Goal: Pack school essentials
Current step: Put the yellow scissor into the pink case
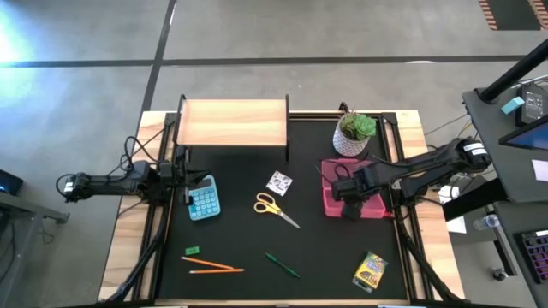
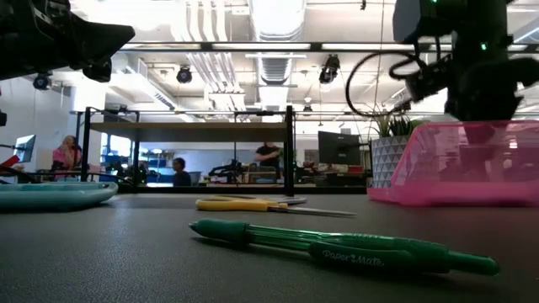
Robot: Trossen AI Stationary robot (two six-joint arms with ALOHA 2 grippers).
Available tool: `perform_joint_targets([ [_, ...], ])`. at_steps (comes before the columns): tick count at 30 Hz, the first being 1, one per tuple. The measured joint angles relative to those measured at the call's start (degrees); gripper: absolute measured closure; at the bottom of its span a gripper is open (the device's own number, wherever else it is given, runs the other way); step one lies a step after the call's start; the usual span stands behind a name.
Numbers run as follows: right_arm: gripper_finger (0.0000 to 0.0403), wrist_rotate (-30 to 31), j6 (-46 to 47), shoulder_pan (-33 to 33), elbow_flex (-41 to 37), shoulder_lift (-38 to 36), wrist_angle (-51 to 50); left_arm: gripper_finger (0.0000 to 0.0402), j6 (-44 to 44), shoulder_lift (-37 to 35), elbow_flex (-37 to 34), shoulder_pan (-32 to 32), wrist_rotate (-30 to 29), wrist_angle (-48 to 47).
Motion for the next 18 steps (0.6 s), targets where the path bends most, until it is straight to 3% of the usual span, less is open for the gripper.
perform_joint_targets([
  [7,0.0240,3.47,6.04,0.00,9.90,0.10,1.86,0.0402,0.00,0.00,0.00,0.01,0.00,0.00],
  [18,0.0251,6.15,4.10,0.62,12.73,5.71,29.86,0.0402,0.00,0.00,0.00,-0.01,0.00,0.01],
])
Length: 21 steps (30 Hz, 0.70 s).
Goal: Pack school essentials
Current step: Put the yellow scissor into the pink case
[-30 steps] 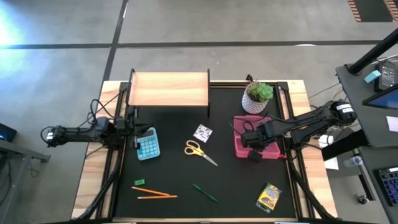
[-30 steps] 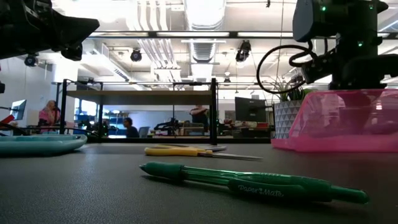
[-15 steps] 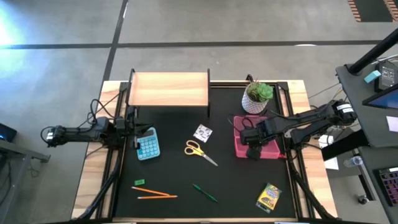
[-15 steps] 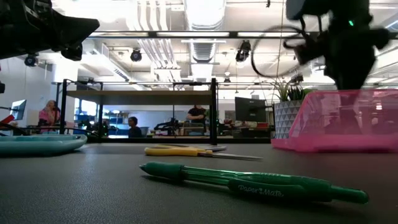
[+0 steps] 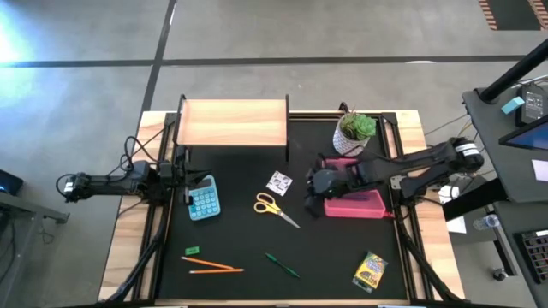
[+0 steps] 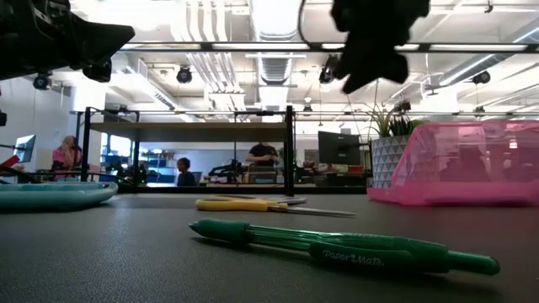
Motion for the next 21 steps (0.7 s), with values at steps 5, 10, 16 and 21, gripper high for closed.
perform_joint_targets([
  [5,0.0248,-0.15,-1.32,1.00,1.99,8.51,3.19,0.0402,0.01,0.00,-0.01,0.00,0.00,-0.03],
  [10,0.0233,-0.11,1.36,1.00,7.12,17.03,3.56,0.0402,0.00,-0.01,-0.01,0.01,0.00,-0.02],
  [16,0.0190,-0.16,4.04,1.02,15.70,25.67,0.90,0.0402,0.00,0.00,-0.02,0.00,0.00,-0.01],
  [21,0.0155,0.55,5.86,0.99,23.04,32.22,-3.28,0.0402,0.00,0.00,0.00,0.00,0.00,-0.01],
])
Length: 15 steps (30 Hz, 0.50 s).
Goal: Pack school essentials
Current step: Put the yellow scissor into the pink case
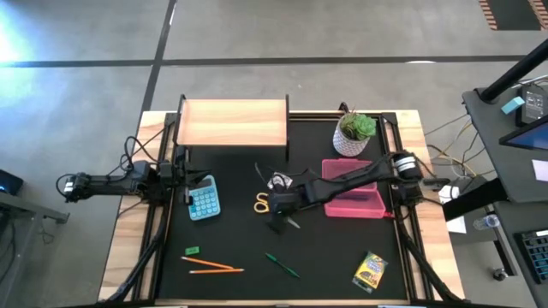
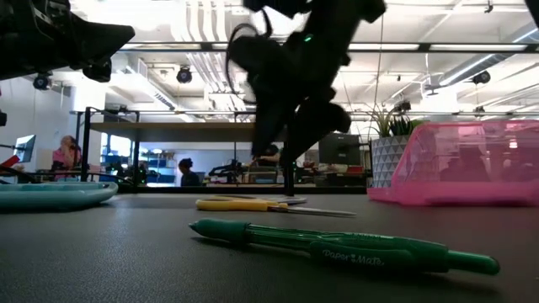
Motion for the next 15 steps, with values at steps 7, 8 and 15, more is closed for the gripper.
perform_joint_targets([
  [7,0.0149,2.18,0.35,-0.11,8.95,8.85,-9.75,0.0402,0.00,0.00,0.00,0.00,0.00,0.00],
  [8,0.0151,2.51,0.39,-0.11,10.12,9.92,-11.11,0.0402,0.02,0.00,0.00,0.01,0.00,-0.02],
  [15,0.0167,2.29,-0.08,-0.33,14.81,15.14,-14.17,0.0402,0.00,0.00,0.00,0.00,0.00,-0.02],
])
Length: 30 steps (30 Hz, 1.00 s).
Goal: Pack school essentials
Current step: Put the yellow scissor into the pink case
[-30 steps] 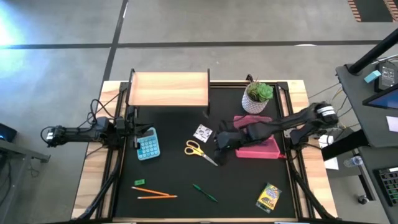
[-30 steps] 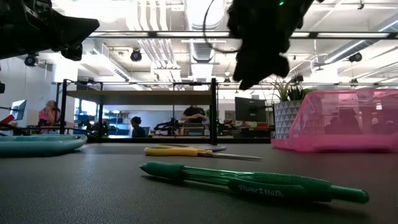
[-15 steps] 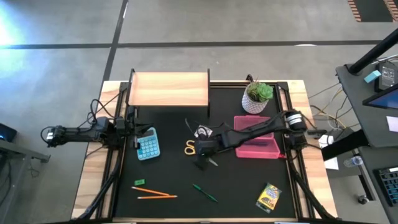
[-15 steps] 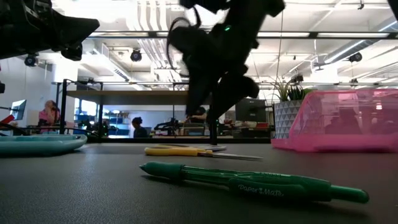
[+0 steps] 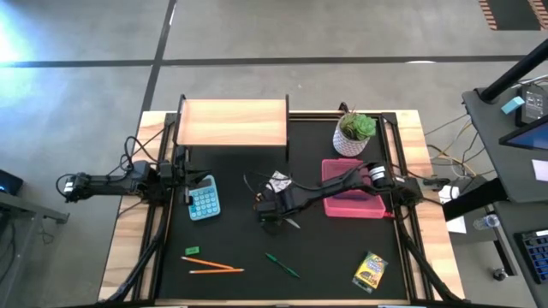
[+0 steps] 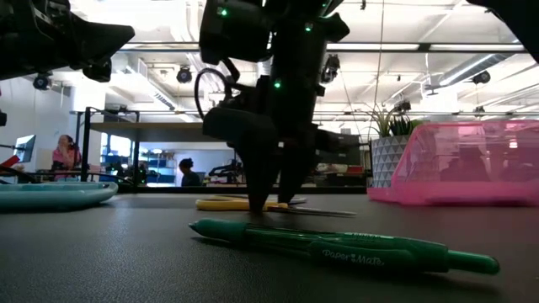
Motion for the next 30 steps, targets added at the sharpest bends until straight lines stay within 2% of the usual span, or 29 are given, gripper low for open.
perform_joint_targets([
  [7,0.0196,-0.41,0.70,0.00,0.08,0.60,-0.04,0.0402,0.00,0.00,0.00,0.02,0.00,0.00],
  [18,0.0321,-1.23,0.48,0.02,-0.04,0.23,-0.05,0.0402,0.00,0.00,-0.01,0.00,0.00,0.00],
  [30,0.0323,-1.45,-1.92,-0.09,-0.50,-6.40,-4.12,0.0402,0.02,0.00,0.00,0.02,0.00,0.02],
])
